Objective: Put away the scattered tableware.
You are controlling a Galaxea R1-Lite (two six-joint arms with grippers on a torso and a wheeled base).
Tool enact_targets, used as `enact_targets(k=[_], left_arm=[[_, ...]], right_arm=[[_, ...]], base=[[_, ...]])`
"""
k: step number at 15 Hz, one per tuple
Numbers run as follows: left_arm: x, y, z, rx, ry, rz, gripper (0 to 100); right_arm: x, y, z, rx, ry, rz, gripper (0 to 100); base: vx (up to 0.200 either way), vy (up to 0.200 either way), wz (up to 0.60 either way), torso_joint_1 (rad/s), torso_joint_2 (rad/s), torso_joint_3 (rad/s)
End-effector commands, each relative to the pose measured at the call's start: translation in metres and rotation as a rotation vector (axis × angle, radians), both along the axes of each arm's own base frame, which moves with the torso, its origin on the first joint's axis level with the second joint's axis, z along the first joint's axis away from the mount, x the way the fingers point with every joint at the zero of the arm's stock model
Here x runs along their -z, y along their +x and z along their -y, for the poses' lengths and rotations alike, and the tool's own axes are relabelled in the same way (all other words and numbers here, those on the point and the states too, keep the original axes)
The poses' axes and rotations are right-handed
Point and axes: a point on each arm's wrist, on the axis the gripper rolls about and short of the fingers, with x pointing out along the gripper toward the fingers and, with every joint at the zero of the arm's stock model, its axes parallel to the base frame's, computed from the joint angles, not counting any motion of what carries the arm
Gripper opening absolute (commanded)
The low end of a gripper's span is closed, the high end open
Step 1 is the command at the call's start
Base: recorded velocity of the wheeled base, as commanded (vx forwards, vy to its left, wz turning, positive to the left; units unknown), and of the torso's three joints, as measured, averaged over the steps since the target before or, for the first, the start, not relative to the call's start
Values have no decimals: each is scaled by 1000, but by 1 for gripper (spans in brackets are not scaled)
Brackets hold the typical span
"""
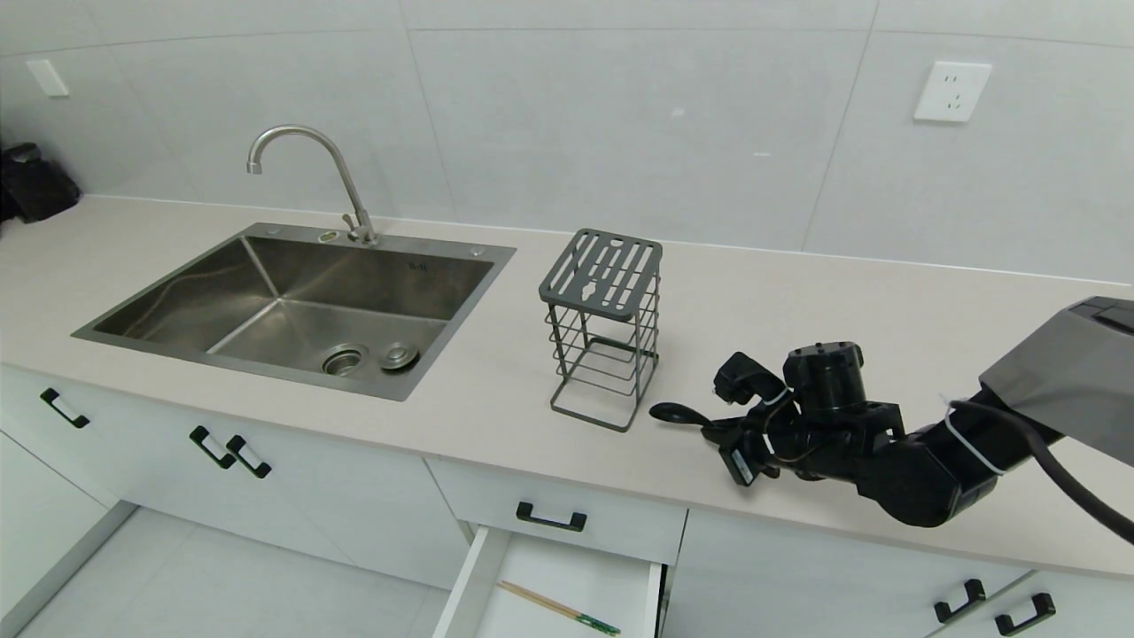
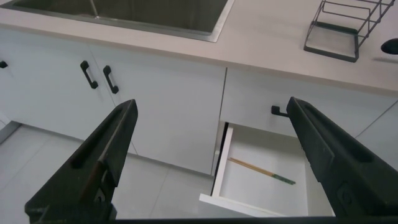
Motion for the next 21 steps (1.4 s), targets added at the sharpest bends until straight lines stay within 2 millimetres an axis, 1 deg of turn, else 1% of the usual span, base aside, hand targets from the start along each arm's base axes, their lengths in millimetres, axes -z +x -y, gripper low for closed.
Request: enact_targets(k=[1,4,6,8,9,10,11,13,16,18,19,21], left_arm=[[0,0,0,-1,0,1,100],[0,0,0,-1,0,1,100],[0,0,0,-1,0,1,100],[0,0,0,-1,0,1,100],[0,0,0,-1,0,1,100],[0,0,0,-1,0,1,100],[0,0,0,-1,0,1,100],[0,0,0,-1,0,1,100],[0,0,0,-1,0,1,100],[0,0,0,-1,0,1,100],[0,0,0,-1,0,1,100],[0,0,0,-1,0,1,100]], right_arm=[[-8,-9,-3,-18,5,11,0],[-10,-22,3,-17,11,-1,0],[-11,-38,-2,-25,23,-6,0],[-12,-52,-14,-31,45,-19,0],[-14,-62,-24,-54,48,-20,0],[-14,-66,-27,-66,48,-20,0],[-17,-71,-36,-95,51,-10,0],[-21,-70,-41,-103,66,5,0],[-27,-75,-50,-126,92,18,0],[-33,-79,-60,-155,110,38,0],[-39,-85,-74,-190,149,50,0],[-43,-102,-94,-240,215,26,0]], base=[[0,0,0,0,0,0],[0,0,0,0,0,0],[0,0,0,0,0,0],[0,0,0,0,0,0],[0,0,0,0,0,0],[0,0,0,0,0,0],[0,0,0,0,0,0],[0,0,0,0,0,0],[0,0,0,0,0,0],[0,0,0,0,0,0],[0,0,0,0,0,0],[0,0,0,0,0,0]])
